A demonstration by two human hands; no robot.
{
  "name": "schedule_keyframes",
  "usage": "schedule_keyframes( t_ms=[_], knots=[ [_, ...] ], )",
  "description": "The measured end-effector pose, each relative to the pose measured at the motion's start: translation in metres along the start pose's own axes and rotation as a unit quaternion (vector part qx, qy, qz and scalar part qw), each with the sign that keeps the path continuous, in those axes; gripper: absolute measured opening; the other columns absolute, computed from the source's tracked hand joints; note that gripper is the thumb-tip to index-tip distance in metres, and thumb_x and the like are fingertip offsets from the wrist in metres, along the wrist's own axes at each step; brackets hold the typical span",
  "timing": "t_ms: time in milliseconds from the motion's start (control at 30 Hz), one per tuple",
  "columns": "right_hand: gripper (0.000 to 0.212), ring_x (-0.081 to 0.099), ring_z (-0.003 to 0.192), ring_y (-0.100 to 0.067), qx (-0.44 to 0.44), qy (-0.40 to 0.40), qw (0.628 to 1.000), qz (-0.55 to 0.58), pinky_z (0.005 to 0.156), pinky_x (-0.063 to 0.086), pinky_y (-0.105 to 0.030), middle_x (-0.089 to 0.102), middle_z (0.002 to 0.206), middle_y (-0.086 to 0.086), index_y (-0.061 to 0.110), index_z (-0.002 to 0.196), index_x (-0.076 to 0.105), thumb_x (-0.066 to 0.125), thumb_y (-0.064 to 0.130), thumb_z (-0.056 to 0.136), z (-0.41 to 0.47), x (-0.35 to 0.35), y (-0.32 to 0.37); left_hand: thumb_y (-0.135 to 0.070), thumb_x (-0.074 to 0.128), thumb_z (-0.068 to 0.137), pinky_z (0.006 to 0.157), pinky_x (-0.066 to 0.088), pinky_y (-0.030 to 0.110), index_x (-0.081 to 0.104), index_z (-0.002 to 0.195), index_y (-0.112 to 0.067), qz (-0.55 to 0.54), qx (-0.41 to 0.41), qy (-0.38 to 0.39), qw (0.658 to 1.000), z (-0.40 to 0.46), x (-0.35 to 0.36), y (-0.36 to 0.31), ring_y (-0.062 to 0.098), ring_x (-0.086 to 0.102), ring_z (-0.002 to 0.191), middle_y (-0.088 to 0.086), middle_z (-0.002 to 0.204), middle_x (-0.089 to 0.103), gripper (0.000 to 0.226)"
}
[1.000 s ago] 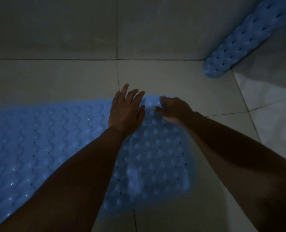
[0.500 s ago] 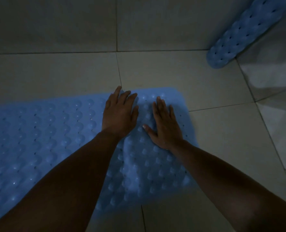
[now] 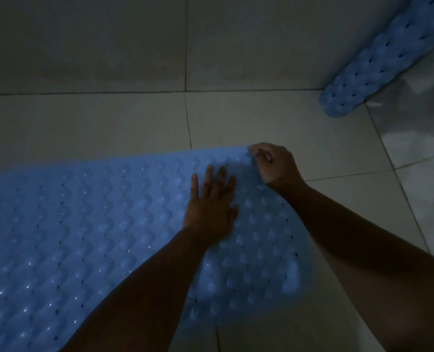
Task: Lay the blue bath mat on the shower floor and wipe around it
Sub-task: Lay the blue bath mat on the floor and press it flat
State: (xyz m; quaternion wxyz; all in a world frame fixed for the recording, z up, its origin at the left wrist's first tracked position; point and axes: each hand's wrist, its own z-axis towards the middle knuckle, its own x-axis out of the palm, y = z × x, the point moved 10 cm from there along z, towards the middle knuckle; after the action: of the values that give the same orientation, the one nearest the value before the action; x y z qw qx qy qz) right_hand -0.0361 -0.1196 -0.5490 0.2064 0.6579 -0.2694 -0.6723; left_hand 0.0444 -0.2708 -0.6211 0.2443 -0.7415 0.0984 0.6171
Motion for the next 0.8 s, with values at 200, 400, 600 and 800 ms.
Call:
schedule_keyframes(
  t_ms=[200, 400, 600, 800],
  knots=[
    [0.026, 0.068, 0.106, -0.023, -0.064, -0.027, 0.997, -0.038, 0.095, 0.048, -0.025, 0.074, 0.112, -0.007, 0.012, 0.109, 0.074, 0.052, 0.017, 0.097, 0.000, 0.003, 0.012, -0.079, 0.009, 0.093, 0.119, -0.005, 0.067, -0.003, 0.162, -0.022, 0.028, -0.006, -0.005, 1.000, -0.004, 0.010, -0.012, 0.035, -0.020, 0.154, 0.009, 0.169, -0.012, 0.090],
    [0.024, 0.067, 0.103, -0.022, -0.077, -0.028, 0.995, -0.061, 0.093, 0.046, -0.024, 0.074, 0.110, -0.007, 0.012, 0.106, 0.074, 0.053, 0.015, 0.096, 0.002, 0.008, 0.023, -0.082, 0.008, 0.091, 0.119, -0.006, 0.066, 0.000, 0.162, -0.022, 0.003, -0.006, 0.006, 1.000, -0.007, 0.010, -0.012, 0.034, -0.022, 0.153, 0.009, 0.169, -0.013, 0.094],
    [0.026, 0.067, 0.106, -0.025, 0.004, 0.091, 0.988, -0.126, 0.091, 0.047, -0.025, 0.074, 0.115, -0.008, 0.014, 0.104, 0.076, 0.052, 0.014, 0.096, 0.024, 0.018, 0.042, -0.079, 0.017, 0.092, 0.120, -0.014, 0.063, -0.003, 0.162, -0.023, -0.066, -0.019, 0.134, 0.989, -0.001, 0.004, -0.005, 0.029, -0.024, 0.154, 0.004, 0.169, -0.018, 0.092],
    [0.026, 0.067, 0.111, -0.026, 0.040, 0.097, 0.991, -0.086, 0.098, 0.050, -0.031, 0.075, 0.113, -0.010, 0.012, 0.105, 0.078, 0.056, 0.014, 0.092, 0.003, 0.048, 0.087, -0.018, 0.052, 0.093, 0.102, 0.047, 0.049, 0.063, 0.131, -0.011, -0.105, -0.074, -0.084, 0.988, -0.022, -0.085, 0.071, 0.038, 0.059, 0.125, 0.017, 0.125, 0.069, 0.041]
  ],
)
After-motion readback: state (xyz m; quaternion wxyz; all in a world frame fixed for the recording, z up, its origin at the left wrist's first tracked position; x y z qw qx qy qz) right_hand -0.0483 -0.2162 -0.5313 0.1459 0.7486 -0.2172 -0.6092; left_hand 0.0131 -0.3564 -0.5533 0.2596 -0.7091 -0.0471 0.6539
